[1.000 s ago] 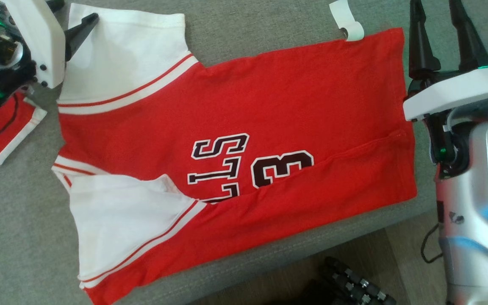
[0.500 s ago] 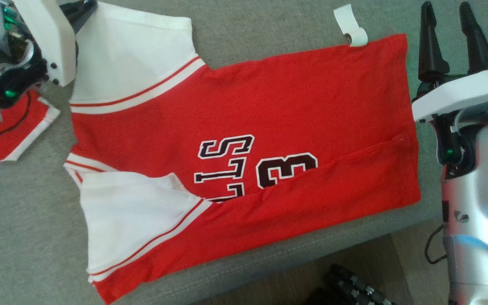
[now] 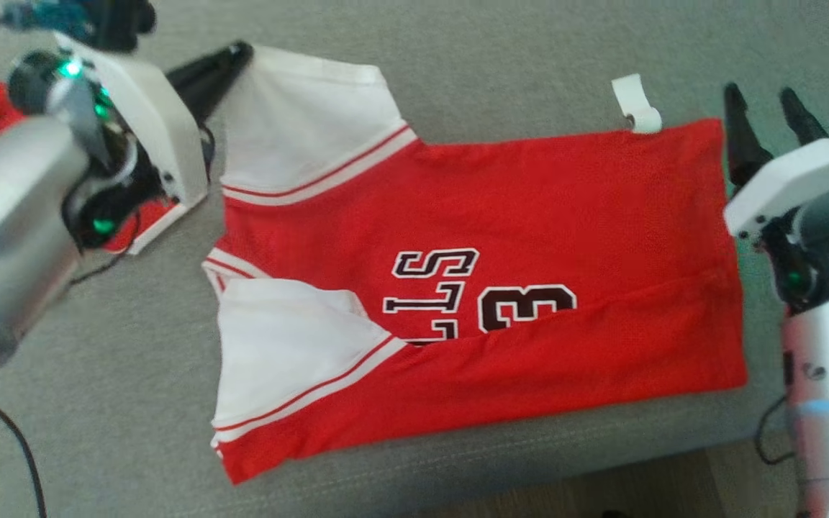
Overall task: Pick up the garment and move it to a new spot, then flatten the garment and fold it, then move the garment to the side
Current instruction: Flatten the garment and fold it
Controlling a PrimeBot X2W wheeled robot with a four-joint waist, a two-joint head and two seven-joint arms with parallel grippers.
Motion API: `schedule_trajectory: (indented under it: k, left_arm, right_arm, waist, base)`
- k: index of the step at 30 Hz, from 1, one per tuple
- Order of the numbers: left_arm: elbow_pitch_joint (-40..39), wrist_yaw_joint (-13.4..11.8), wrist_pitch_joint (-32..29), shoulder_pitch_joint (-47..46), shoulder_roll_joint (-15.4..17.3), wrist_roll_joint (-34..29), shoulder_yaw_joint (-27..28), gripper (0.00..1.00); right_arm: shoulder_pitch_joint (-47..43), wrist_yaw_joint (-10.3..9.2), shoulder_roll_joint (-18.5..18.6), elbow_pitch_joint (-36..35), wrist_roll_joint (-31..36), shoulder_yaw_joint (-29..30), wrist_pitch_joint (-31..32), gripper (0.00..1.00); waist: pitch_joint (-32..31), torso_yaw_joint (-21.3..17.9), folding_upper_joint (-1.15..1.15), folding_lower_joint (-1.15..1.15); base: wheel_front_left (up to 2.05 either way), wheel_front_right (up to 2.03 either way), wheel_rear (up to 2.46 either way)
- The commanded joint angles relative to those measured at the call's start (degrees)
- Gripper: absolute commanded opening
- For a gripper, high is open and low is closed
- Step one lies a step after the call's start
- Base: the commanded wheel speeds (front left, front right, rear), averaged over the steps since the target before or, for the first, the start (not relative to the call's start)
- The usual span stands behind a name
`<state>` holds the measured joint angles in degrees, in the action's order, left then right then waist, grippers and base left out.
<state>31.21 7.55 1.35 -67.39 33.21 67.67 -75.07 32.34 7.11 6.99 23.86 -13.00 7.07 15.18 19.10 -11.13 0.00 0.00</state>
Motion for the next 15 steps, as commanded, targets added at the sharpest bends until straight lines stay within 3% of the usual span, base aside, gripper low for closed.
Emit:
schedule_trajectory:
  k: [1, 15]
  left_arm:
    - [-1.57, -0.2, 0.95, -1.74, 2.06, 0.28, 2.65, 0.0]
    - [-8.19, -2.87, 1.87, -0.56, 4.2, -0.7, 2.91, 0.0]
  right_arm:
    - [1.39, 0.37, 1.36, -0.51, 0.63, -0.33, 0.68, 1.0]
    - [7.42, 0.37, 3.5, 11.61, 4.29, 2.86, 5.68, 1.0]
  waist:
    - [-1.04, 1.36, 0.0, 0.0]
    - [2.55, 3.4, 0.0, 0.0]
  base:
    - [0.0, 0.0, 0.0]
    - [0.0, 0.0, 0.0]
